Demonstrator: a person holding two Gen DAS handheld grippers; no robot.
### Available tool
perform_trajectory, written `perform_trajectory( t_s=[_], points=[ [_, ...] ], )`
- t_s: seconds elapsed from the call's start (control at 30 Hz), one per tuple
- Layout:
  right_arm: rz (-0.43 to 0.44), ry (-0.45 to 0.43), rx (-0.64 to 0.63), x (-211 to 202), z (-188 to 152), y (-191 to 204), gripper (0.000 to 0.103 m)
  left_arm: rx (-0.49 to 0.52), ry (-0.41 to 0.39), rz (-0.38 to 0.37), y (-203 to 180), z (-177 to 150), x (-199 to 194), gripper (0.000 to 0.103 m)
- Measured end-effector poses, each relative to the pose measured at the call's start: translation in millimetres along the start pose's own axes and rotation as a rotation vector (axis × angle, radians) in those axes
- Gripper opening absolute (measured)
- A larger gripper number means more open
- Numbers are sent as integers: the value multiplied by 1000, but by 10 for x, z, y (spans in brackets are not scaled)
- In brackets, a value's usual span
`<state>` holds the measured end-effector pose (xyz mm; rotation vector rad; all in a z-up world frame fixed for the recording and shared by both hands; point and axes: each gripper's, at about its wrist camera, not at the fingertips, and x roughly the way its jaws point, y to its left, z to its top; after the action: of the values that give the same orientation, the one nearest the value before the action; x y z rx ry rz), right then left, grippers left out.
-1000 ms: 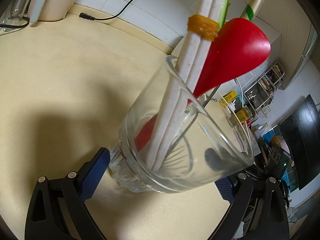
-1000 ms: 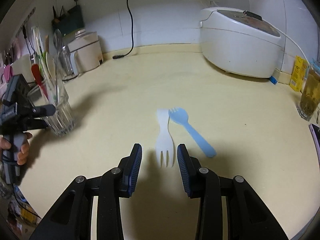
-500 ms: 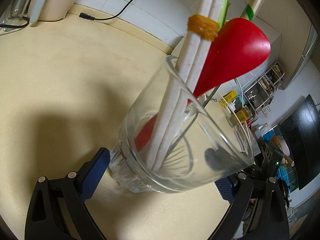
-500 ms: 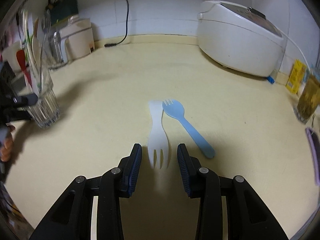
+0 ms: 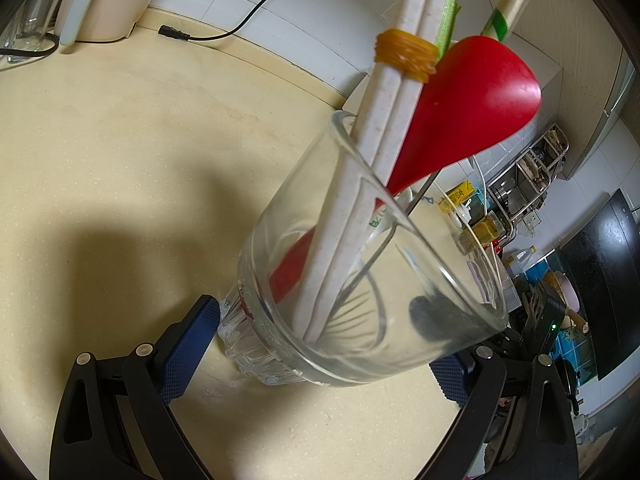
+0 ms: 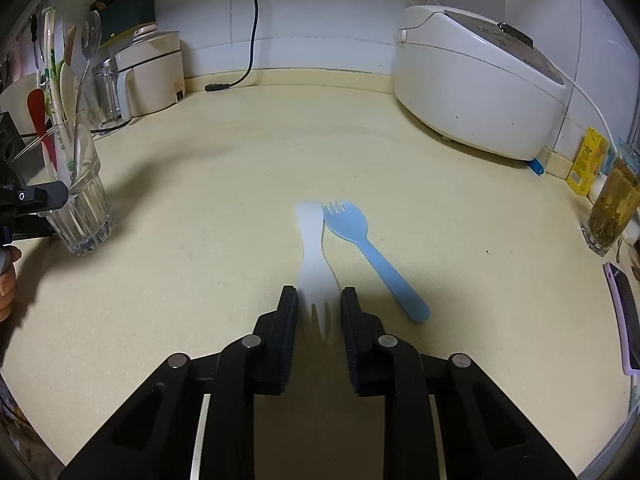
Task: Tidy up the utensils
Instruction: 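Position the right tool fingers around the white plastic fork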
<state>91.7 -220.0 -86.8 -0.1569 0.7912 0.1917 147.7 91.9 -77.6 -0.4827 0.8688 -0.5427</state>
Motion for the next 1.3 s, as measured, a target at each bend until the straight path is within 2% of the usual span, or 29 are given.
perform_trajectory(
  t_s=[0.5,0.7,0.9,1.3],
  points=[
    [13,-1,3,-25,-24,-25,22,0,0,0,1,-1,1,97],
    [90,0,-40,-79,-58,156,22,0,0,0,1,1,0,97],
    [216,-12,-14,-136,-100,241,22,0,0,0,1,1,-1,97],
    [208,-18,-16,-146,-139,202,22,0,0,0,2,1,-1,97]
  ],
)
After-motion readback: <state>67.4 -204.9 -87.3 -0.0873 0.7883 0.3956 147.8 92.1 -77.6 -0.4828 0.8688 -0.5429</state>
